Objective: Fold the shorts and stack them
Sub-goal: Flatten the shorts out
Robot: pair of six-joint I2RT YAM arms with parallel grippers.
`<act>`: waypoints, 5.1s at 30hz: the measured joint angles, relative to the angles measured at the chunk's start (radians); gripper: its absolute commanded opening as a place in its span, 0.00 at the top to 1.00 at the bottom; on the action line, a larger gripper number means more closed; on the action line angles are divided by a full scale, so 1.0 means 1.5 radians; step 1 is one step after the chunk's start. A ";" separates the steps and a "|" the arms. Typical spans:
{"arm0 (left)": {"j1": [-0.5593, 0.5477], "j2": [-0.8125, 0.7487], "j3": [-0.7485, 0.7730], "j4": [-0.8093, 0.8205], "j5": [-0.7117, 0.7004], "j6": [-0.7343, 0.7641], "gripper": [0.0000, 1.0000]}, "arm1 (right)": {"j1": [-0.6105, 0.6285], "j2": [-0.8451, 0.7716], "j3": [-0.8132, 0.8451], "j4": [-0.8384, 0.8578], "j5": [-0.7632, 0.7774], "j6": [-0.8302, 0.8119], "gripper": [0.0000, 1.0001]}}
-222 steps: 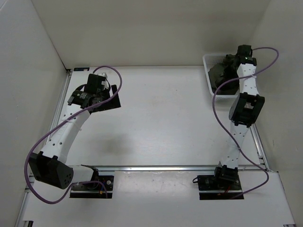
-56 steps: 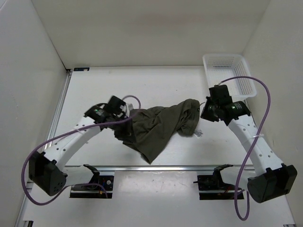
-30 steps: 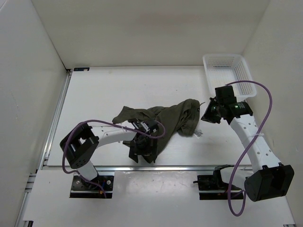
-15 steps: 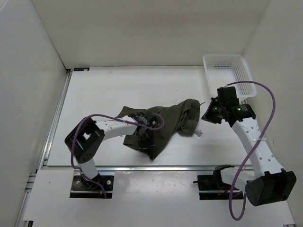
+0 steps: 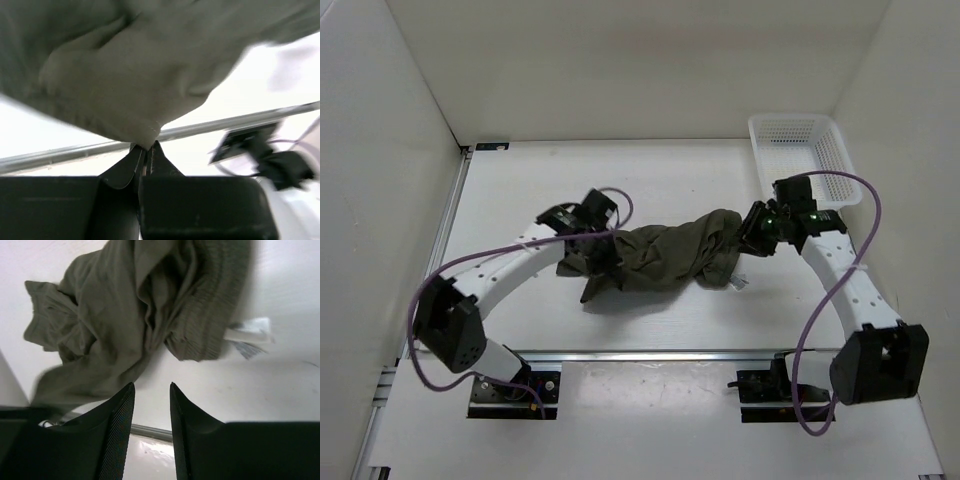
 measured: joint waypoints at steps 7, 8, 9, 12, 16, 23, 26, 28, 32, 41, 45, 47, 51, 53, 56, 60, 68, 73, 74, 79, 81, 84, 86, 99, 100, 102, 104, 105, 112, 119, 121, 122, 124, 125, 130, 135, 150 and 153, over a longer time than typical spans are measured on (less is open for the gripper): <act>0.048 -0.050 0.186 -0.074 -0.045 0.049 0.90 | -0.004 0.149 0.002 0.097 -0.095 0.039 0.19; 0.050 -0.052 0.192 -0.080 -0.047 0.053 0.90 | -0.006 0.170 0.006 0.104 -0.103 0.045 0.17; 0.052 -0.052 0.194 -0.088 -0.048 0.057 0.90 | -0.008 0.191 0.011 0.110 -0.107 0.052 0.17; 0.057 -0.048 0.193 -0.111 -0.049 0.063 0.90 | -0.017 0.230 0.027 0.119 -0.106 0.071 0.17; 0.073 -0.049 0.193 -0.129 -0.050 0.068 0.90 | -0.042 0.256 0.051 0.131 -0.100 0.092 0.22; 0.113 -0.070 0.193 -0.146 -0.053 0.077 0.90 | -0.067 0.337 0.121 0.144 -0.093 0.105 0.25; 0.125 -0.077 0.193 -0.151 -0.054 0.082 0.90 | -0.067 0.381 0.157 0.149 -0.094 0.106 0.28; 0.131 -0.080 0.193 -0.154 -0.054 0.084 0.90 | -0.062 0.412 0.179 0.152 -0.094 0.106 0.41; 0.151 -0.081 0.193 -0.163 -0.055 0.092 0.90 | -0.049 0.460 0.216 0.153 -0.087 0.102 0.94; 0.308 -0.006 0.349 -0.185 -0.041 0.173 0.90 | -0.029 0.541 0.515 0.030 -0.057 0.088 1.00; 0.378 0.162 0.605 -0.191 -0.041 0.228 0.90 | -0.029 0.592 0.777 0.010 -0.057 0.081 1.00; 0.405 0.249 0.758 -0.203 -0.038 0.248 0.90 | -0.029 0.597 0.873 0.018 -0.064 0.079 1.00; 0.462 0.266 0.832 -0.162 0.007 0.255 0.90 | -0.026 0.572 0.957 0.053 -0.090 0.081 1.00; 0.477 0.232 0.817 -0.143 0.027 0.255 0.90 | -0.021 0.529 0.925 0.066 -0.102 0.077 1.00; 0.482 0.157 0.760 -0.121 0.044 0.260 0.90 | -0.014 0.431 0.791 0.085 -0.098 0.059 1.00; 0.482 -0.001 0.543 -0.081 0.069 0.272 0.90 | -0.003 0.271 0.537 0.107 -0.060 0.034 1.00; 0.499 -0.207 -0.013 -0.066 0.077 0.285 0.00 | 0.039 0.031 0.018 0.097 0.064 0.008 0.04; 0.508 -0.149 -0.115 -0.086 0.075 0.285 0.26 | 0.059 -0.024 -0.074 0.038 0.092 0.023 0.15; 0.508 -0.153 -0.115 -0.084 0.075 0.283 0.36 | 0.059 -0.040 -0.076 0.030 0.097 0.029 0.22; 0.503 -0.208 -0.120 -0.072 0.079 0.276 0.59 | 0.059 -0.105 -0.078 0.022 0.113 0.057 0.66; 0.493 -0.219 -0.141 -0.067 0.085 0.273 0.42 | 0.056 -0.107 -0.088 0.017 0.111 0.072 0.80; 0.473 -0.218 -0.198 -0.055 0.097 0.261 0.23 | 0.032 -0.101 -0.135 0.020 0.083 0.084 0.89; 0.453 -0.207 -0.229 -0.055 0.106 0.248 0.17 | -0.005 -0.093 -0.178 0.030 0.053 0.089 0.89; 0.270 -0.050 -0.239 0.044 0.108 0.148 0.18 | -0.189 0.042 -0.241 0.165 -0.119 0.066 0.34; 0.258 -0.029 -0.236 0.051 0.101 0.142 0.18 | -0.192 0.062 -0.241 0.177 -0.126 0.062 0.32; 0.240 0.004 -0.232 0.060 0.087 0.131 0.21 | -0.192 0.098 -0.241 0.200 -0.140 0.053 0.28; 0.230 0.026 -0.227 0.065 0.075 0.125 0.25 | -0.192 0.131 -0.240 0.218 -0.151 0.047 0.26; 0.229 0.034 -0.225 0.067 0.070 0.123 0.28 | -0.192 0.147 -0.240 0.227 -0.156 0.043 0.26; 0.230 0.083 -0.207 0.075 0.047 0.119 0.90 | -0.166 0.208 -0.228 0.269 -0.155 0.032 0.63; 0.261 0.089 -0.127 0.048 0.025 0.143 0.90 | -0.138 0.252 -0.124 0.245 -0.124 0.030 1.00; 0.288 0.080 -0.079 0.024 0.014 0.156 0.90 | -0.138 0.251 -0.066 0.222 -0.111 0.021 1.00; 0.302 0.072 -0.051 0.012 0.011 0.163 0.90 | -0.137 0.251 -0.033 0.206 -0.102 0.017 1.00; 0.329 0.051 0.004 -0.006 0.010 0.174 0.90 | -0.135 0.241 0.026 0.181 -0.089 0.007 1.00; 0.341 0.036 0.025 -0.012 0.010 0.180 0.90 | -0.134 0.232 0.049 0.169 -0.084 0.002 1.00; 0.358 -0.048 0.039 -0.027 0.014 0.195 0.90 | -0.126 0.144 0.061 0.114 -0.066 -0.006 1.00; 0.356 -0.120 -0.136 -0.028 0.034 0.187 0.90 | -0.116 0.016 -0.093 0.086 -0.032 0.001 0.94; 0.340 0.013 0.152 -0.112 -0.016 0.223 0.90 | -0.115 -0.072 -0.053 -0.047 0.112 -0.012 0.87; 0.337 0.142 0.309 -0.106 -0.026 0.248 0.90 | -0.115 0.017 0.022 -0.026 0.119 -0.017 0.98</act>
